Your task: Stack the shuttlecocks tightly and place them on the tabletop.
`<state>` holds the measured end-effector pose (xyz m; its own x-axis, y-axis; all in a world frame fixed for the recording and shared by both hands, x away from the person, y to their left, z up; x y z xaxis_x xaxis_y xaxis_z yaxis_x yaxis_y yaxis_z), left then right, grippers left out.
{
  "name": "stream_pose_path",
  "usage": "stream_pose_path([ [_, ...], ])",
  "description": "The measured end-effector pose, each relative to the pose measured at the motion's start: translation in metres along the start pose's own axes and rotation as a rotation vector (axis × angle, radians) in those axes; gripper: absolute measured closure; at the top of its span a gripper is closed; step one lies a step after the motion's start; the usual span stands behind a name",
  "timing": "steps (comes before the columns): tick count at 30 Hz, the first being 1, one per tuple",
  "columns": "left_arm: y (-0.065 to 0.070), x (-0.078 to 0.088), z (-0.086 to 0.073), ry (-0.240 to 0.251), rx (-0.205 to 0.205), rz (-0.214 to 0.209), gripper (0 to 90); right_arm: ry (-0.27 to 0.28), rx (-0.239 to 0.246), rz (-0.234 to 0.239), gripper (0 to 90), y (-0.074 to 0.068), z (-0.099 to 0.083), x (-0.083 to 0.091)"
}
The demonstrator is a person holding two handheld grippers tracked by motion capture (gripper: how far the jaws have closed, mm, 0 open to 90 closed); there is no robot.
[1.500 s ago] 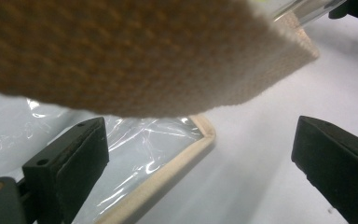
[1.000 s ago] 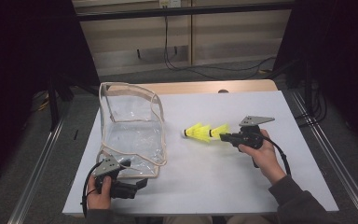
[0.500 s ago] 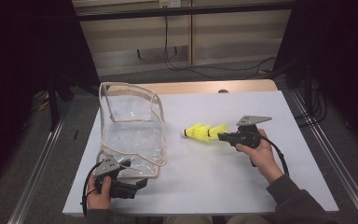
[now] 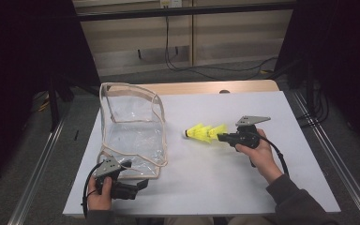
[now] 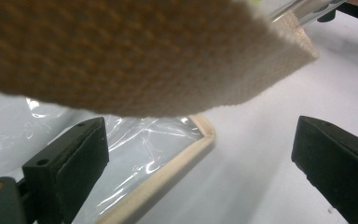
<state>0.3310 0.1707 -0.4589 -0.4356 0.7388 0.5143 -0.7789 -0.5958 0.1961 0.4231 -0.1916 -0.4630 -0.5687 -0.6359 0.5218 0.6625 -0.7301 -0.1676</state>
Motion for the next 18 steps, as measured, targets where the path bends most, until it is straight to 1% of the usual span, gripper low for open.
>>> stream_pose_path([
  [14, 0.0003, -0.0002, -0.0001, 0.004, 0.001, -0.001, 3.8, 0.005, 0.002, 0.003, 89.8, -0.0016, 0.0023, -0.0021],
  [18, 0.0005, -0.0001, -0.0001, 0.004, 0.001, -0.001, 3.8, -0.006, 0.004, 0.002, 89.8, -0.0022, 0.0004, -0.0041],
])
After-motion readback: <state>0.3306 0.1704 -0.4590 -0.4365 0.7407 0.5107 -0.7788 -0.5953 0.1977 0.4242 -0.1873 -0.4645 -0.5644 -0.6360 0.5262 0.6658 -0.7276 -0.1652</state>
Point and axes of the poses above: each handheld gripper's, and its own axes: x roughly backward along the jaws, z roughly out of its top, y roughly to its right, the point moved 6 cm from there along -x, roughly forward along the jaws, and after that the axes turned 2 degrees about -z, right-handed, at the moved point
